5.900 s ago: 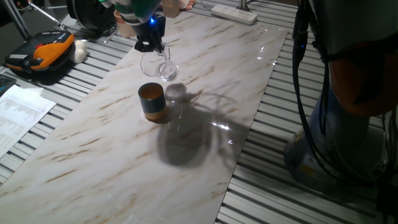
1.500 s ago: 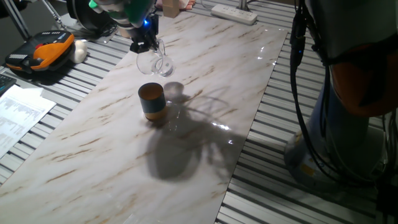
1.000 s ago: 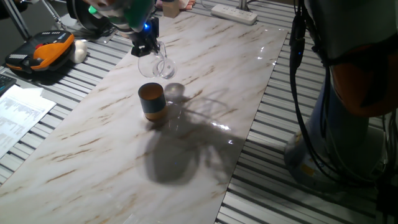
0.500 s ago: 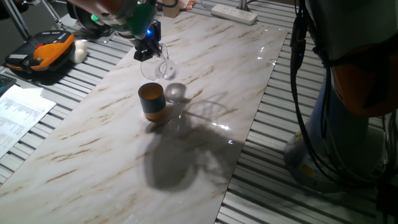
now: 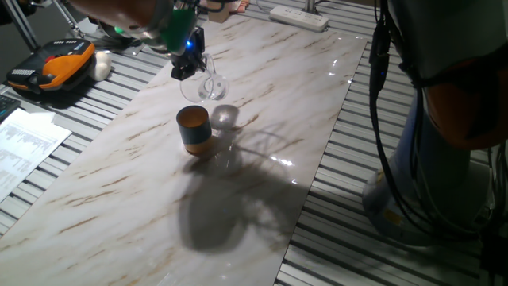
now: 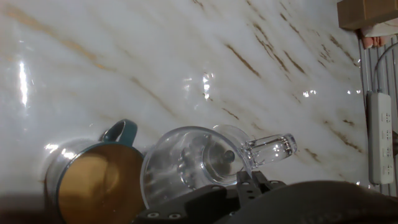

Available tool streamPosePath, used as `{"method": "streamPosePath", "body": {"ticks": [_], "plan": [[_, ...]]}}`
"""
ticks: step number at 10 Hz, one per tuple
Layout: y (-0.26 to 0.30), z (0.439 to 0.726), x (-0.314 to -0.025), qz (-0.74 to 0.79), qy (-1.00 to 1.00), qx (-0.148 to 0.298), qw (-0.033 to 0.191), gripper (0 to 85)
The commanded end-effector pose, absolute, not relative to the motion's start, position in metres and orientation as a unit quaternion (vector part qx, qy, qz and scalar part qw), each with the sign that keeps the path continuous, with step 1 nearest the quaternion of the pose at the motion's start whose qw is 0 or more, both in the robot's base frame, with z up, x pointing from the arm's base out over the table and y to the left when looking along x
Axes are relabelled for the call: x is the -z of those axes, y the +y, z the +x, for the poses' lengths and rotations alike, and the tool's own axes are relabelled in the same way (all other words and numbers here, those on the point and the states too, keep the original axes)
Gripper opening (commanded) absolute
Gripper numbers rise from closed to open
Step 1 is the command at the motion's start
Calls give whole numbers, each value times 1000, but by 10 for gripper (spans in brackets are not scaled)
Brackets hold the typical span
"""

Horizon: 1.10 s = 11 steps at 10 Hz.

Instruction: Pour the water from one cup into another empty cup

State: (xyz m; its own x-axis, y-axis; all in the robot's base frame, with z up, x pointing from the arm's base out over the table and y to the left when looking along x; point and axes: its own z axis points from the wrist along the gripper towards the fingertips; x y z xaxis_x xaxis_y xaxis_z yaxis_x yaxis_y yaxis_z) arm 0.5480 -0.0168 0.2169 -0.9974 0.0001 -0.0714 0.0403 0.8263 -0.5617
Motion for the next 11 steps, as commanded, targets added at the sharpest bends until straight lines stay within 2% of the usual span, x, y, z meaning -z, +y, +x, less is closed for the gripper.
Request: {"method": "streamPosePath", "body": {"ticks": [1,11], "plan": [[-16,548,-217,11,954,299,35,0],[-7,549,-226,10,946,321,36,0]]}}
